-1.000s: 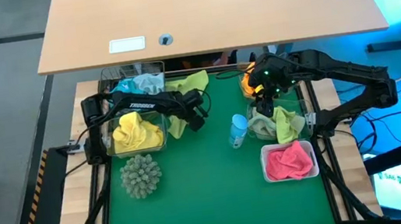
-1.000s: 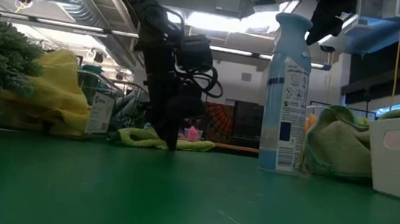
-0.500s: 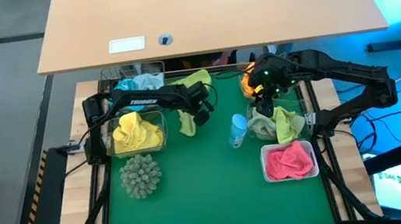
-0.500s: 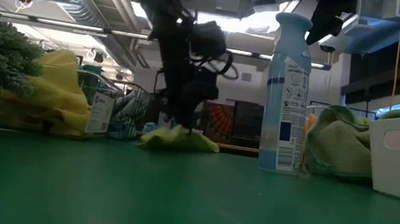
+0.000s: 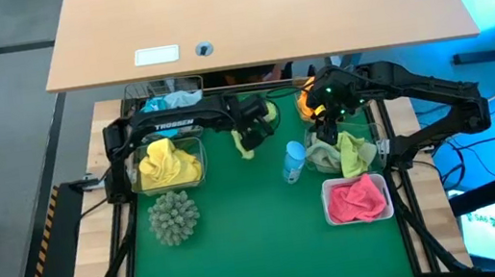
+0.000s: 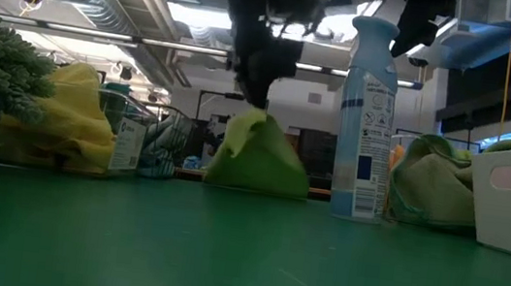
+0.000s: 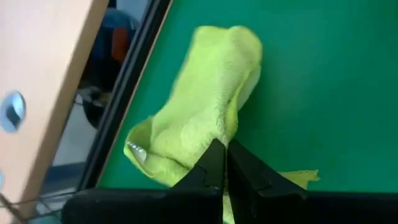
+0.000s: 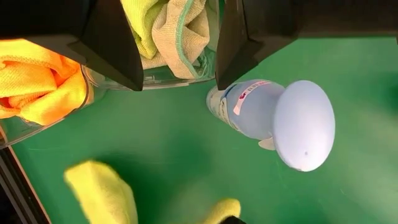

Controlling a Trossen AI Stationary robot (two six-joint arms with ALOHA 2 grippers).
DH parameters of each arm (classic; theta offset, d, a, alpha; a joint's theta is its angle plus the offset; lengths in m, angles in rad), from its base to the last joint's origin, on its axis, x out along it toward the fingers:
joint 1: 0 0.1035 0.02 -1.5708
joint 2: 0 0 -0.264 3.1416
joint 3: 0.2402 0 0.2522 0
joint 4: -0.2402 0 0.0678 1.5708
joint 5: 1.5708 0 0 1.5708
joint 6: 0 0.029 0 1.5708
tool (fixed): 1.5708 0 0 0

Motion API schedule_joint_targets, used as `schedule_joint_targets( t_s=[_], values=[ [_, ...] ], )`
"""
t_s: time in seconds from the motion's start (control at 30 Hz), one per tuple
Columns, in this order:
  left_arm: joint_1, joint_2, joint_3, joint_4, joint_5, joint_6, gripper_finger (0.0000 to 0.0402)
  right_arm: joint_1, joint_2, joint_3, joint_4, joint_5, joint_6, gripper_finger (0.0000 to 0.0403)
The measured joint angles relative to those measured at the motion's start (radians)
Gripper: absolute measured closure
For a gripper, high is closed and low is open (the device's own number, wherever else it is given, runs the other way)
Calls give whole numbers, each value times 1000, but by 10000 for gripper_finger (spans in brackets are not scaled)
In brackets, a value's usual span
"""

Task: Sort microfiber towel by color & place in baskets
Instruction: Put the light green microfiber towel into the bottom right transparent bin

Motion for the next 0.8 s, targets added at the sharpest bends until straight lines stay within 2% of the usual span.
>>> schedule_joint_targets(
  t_s=[0.27,0.67,0.8],
  values=[
    [-45,-1,169,-99,-3,48,401,0,0,0,51,0,-41,200],
    [-71,-2,373,-146,33,73,401,0,2,0,332,0,-244,200],
    [-81,-2,425,-146,43,86,401,0,5,0,372,54,-287,200]
  ],
)
